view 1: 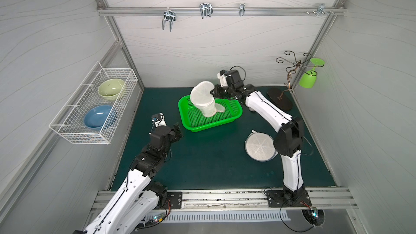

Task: Turn the laundry bag inside out
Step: Pick up the laundry bag and place it in the bin, then turn over the laundry bag.

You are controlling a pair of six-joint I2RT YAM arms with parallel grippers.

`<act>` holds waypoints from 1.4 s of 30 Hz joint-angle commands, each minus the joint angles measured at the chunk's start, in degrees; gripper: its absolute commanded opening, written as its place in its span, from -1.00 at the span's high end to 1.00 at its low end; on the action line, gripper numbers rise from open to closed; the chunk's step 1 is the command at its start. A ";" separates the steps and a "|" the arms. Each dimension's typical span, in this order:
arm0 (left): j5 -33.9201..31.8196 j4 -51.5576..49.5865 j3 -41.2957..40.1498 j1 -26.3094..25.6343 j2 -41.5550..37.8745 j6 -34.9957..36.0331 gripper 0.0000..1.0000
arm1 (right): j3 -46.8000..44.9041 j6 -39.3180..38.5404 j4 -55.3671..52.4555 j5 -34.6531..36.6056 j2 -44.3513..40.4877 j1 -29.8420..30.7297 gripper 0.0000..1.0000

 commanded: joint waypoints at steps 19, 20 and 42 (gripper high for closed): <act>42.52 2.07 17.76 -10.81 7.91 57.28 -0.70 | -10.72 -1.59 -33.70 -3.60 -31.04 -3.72 1.00; 40.45 1.41 18.46 -14.20 8.78 59.76 -0.72 | -11.24 -1.76 -34.34 -3.65 -31.52 -3.76 1.00; 21.78 8.34 22.20 -29.26 19.31 78.78 0.33 | -9.22 -4.89 -37.16 -10.30 -31.27 -0.64 1.00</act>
